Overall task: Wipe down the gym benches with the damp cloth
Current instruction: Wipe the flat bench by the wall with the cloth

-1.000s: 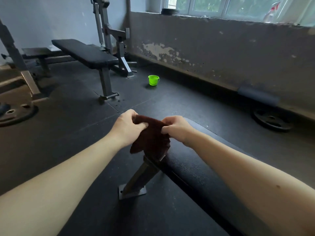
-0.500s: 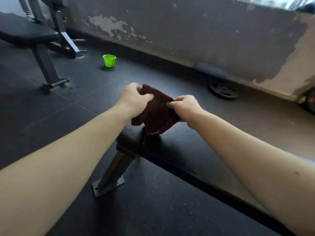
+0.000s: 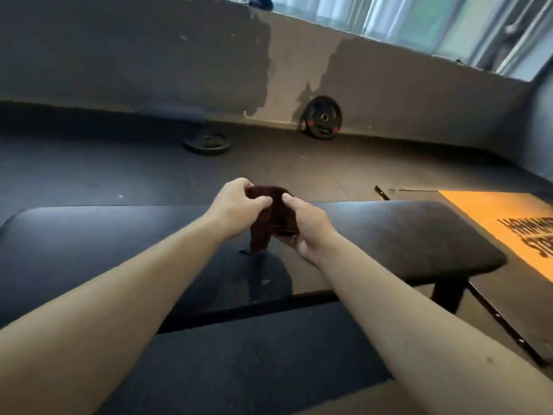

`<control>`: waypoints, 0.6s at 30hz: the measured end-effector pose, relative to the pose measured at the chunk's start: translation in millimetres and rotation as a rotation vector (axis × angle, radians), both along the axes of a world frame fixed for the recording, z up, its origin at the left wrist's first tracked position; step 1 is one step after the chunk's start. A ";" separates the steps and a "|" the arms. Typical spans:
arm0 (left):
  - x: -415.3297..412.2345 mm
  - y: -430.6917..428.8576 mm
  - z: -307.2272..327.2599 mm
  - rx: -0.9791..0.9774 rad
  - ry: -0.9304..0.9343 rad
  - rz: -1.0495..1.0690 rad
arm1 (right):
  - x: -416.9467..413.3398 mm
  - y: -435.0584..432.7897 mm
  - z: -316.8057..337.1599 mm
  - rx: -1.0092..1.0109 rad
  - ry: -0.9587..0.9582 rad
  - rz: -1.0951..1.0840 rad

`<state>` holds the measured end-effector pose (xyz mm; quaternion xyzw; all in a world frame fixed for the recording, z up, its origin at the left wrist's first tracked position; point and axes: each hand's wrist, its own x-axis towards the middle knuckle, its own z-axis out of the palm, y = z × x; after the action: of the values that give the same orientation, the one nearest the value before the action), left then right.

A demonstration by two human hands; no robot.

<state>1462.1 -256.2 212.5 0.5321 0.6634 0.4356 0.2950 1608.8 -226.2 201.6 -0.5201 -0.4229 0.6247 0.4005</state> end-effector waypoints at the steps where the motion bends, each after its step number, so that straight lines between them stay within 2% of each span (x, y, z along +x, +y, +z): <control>1: 21.8 4.1 0.6 -0.002 0.003 -0.061 | 20.2 0.8 0.9 -0.013 0.016 -0.043; 9: 153.3 27.4 -7.5 -0.035 -0.074 -0.316 | 141.3 7.8 -17.5 -0.004 0.161 -0.281; 18: 301.2 50.1 -18.2 -0.007 -0.036 -0.355 | 287.3 5.6 -32.2 0.065 0.137 -0.462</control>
<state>1763.2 -206.1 194.2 0.6320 0.5549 0.3839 0.3812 1896.1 -220.7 169.4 -0.5464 -0.2845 0.5362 0.5770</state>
